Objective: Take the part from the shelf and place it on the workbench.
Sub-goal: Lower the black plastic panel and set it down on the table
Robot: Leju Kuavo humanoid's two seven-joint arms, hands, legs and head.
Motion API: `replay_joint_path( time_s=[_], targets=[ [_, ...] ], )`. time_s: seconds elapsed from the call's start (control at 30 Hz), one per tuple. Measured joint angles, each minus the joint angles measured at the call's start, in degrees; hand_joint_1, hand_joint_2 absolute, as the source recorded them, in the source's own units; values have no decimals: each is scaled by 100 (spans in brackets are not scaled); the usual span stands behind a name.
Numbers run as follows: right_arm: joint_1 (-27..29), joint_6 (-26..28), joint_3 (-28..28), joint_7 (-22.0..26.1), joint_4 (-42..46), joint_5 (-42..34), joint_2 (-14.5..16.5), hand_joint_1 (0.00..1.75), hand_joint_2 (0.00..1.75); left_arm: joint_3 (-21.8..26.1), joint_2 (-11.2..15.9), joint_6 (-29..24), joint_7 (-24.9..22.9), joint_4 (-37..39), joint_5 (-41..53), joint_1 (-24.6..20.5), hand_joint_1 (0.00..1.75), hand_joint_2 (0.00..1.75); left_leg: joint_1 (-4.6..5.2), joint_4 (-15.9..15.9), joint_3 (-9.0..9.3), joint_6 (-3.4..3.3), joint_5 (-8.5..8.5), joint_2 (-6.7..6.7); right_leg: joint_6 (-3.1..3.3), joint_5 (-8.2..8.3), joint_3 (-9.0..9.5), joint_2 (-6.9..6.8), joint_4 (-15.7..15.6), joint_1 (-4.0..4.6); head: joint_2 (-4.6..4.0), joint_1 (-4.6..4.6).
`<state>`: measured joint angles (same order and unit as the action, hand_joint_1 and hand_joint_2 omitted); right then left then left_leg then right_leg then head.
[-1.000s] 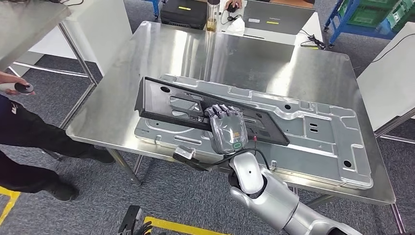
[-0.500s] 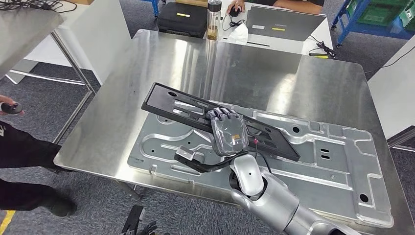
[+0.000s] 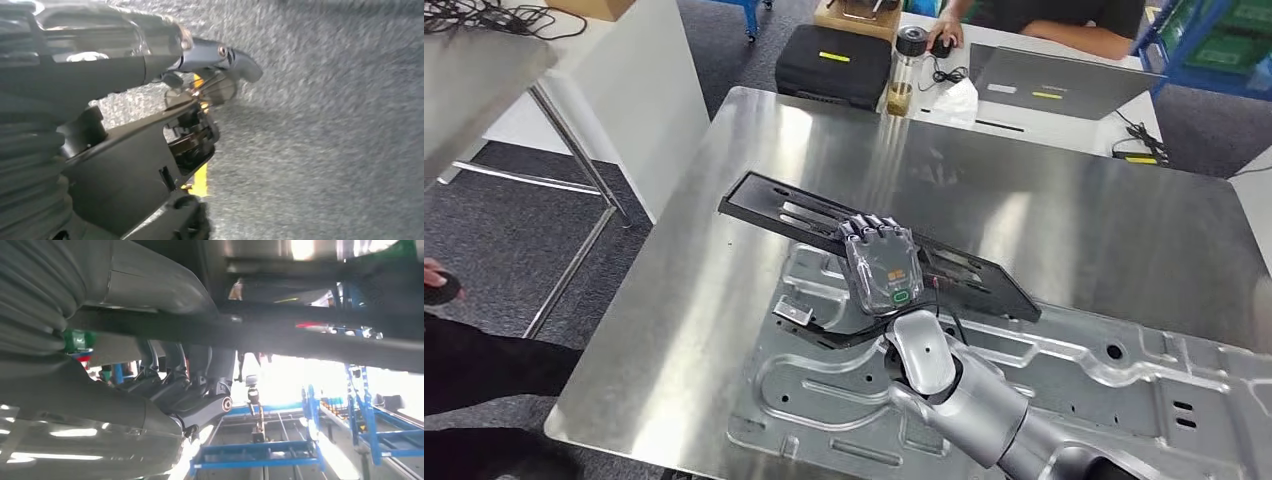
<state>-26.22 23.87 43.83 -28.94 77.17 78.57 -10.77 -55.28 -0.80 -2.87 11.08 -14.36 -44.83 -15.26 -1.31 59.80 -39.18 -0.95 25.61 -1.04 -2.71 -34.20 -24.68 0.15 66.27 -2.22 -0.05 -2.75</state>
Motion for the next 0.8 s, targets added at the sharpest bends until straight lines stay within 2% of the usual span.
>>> replay_joint_path(
  time_s=[0.03, 0.07, 0.1, 0.13, 0.17, 0.2, 0.27, 0.3, 0.33, 0.37, 0.43, 0.47, 0.53, 0.57, 0.6, 0.63, 0.67, 0.73, 0.77, 0.8],
  targets=[
    [22, 2, 4, 1, -16, -1, -3, 175, 175, 0, 2, 1, -2, 4, 1, 16, 0, 175, 20, -69, 183, -22, 95, 28, 47, -141, -346, 0, 402, 41, 1, -37],
    [42, 2, 11, 1, -30, -2, -6, 175, 175, 0, 2, 1, -3, 9, 1, 27, 0, 175, 46, -134, 372, -41, 195, 59, 75, -392, -659, 1, 633, 84, 1, -66],
    [54, 2, 16, 2, -42, -3, -8, 175, 175, 0, 2, 1, -5, 14, 0, 31, 0, 175, 74, -191, 570, -59, 303, 94, 96, -667, -921, 2, 706, 121, 1, -88],
    [57, 2, 19, 2, -52, -3, -11, 175, 175, 0, 2, 1, -6, 16, 0, 31, 0, 175, 105, -239, 781, -72, 420, 130, 123, -870, -1135, 4, 644, 151, 1, -112],
    [46, 1, 20, 2, -58, -4, -14, 175, 175, 0, 2, 1, -6, 17, 0, 27, 0, 175, 144, -275, 988, -82, 543, 158, 165, -893, -1326, 9, 467, 173, 1, -154],
    [34, 3, 17, 3, -63, -5, -17, 175, 175, 0, 1, 1, -5, 17, -1, 23, 0, 175, 188, -308, 1175, -89, 666, 168, 231, -620, -1491, 18, 190, 197, 1, -190],
    [39, 4, 19, 3, -76, -9, -22, 175, 175, 2, -13, 3, -5, 19, -2, 11, 0, 175, 247, -357, 1428, -92, 884, 160, 381, 629, -1749, 75, -465, 270, 1, -175],
    [49, 3, 19, 5, -79, -11, -27, 175, 175, 3, -31, 4, -7, 15, -2, -5, 0, 175, 256, -395, 1498, -81, 988, 148, 432, 1138, -1803, 102, -689, 311, 1, -129],
    [44, 0, 12, 6, -76, -13, -35, 175, 175, 4, -48, 5, -8, 8, -2, -23, 0, 175, 257, -385, 1539, -68, 1001, 136, 460, 1418, -1806, 127, -846, 348, 1, -82],
    [4, 0, 3, 6, -68, -15, -37, 175, 175, 5, -64, 6, -6, -1, -3, -46, 0, 175, 255, -346, 1540, -21, 944, 123, 478, 1397, -1757, 148, -915, 369, 1, -61],
    [-106, 8, -14, 8, -38, -10, -27, 175, 175, 7, -75, 5, 2, -12, -2, -71, 0, 175, 243, -124, 1451, 46, 759, 105, 518, 1305, -1569, 140, -1182, 346, 0, -85],
    [-142, 13, -16, 8, -28, -8, -11, 175, 175, 7, -74, 7, 8, -10, 1, -59, 0, 175, 231, 61, 1351, 72, 780, 130, 539, 1289, -1465, 130, -1294, 315, 0, -93],
    [-140, 14, -10, 12, -24, -4, 11, 175, 175, 5, -61, 11, 7, 0, 8, -1, 0, 175, 185, 611, 999, 87, 1103, 194, 544, 1288, -1332, 103, -1414, 231, -1, -63],
    [-125, 11, -6, 13, -25, -5, 20, 175, 175, 4, -54, 13, 3, 7, 9, 28, 0, 175, 134, 905, 749, 124, 1292, 201, 522, 1284, -1310, 110, -1418, 178, 0, -31],
    [-105, 9, -1, 13, -26, -5, 23, 175, 175, 4, -45, 12, -3, 15, 9, 48, 0, 175, 66, 1114, 510, 178, 1402, 188, 478, 1274, -1305, 123, -1403, 119, 0, -7],
    [-85, 9, 3, 13, -27, -6, 25, 175, 175, -1, -37, 14, -8, 22, 19, 66, 0, 175, -14, 1172, 348, 258, 1387, 160, 410, 1255, -1307, 139, -1369, 48, 1, 7],
    [-70, 9, 8, 13, -28, -6, 28, 175, 175, -6, -36, 20, -9, 27, 28, 83, 0, 175, -107, 1054, 297, 358, 1244, 129, 319, 1226, -1318, 153, -1304, -37, 1, 13],
    [-58, 9, 22, 13, -30, -7, 29, 175, 175, -34, -89, 41, -14, 16, 57, 116, 0, 175, -298, 646, 371, 649, 855, 107, 71, 1101, -1397, 165, -1017, -208, 1, 50],
    [-54, 5, 29, 13, -33, -10, 28, 175, 175, -45, -139, 49, -12, 1, 59, 119, 0, 175, -363, 541, 381, 696, 818, 131, -68, 1001, -1453, 163, -798, -250, 1, 112],
    [-49, 2, 32, 14, -34, -10, 25, 175, 175, -56, -186, 55, -12, -17, 68, 121, 0, 175, -425, 544, 373, 690, 865, 148, -187, 891, -1493, 159, -604, -250, 0, 141]
  ],
)
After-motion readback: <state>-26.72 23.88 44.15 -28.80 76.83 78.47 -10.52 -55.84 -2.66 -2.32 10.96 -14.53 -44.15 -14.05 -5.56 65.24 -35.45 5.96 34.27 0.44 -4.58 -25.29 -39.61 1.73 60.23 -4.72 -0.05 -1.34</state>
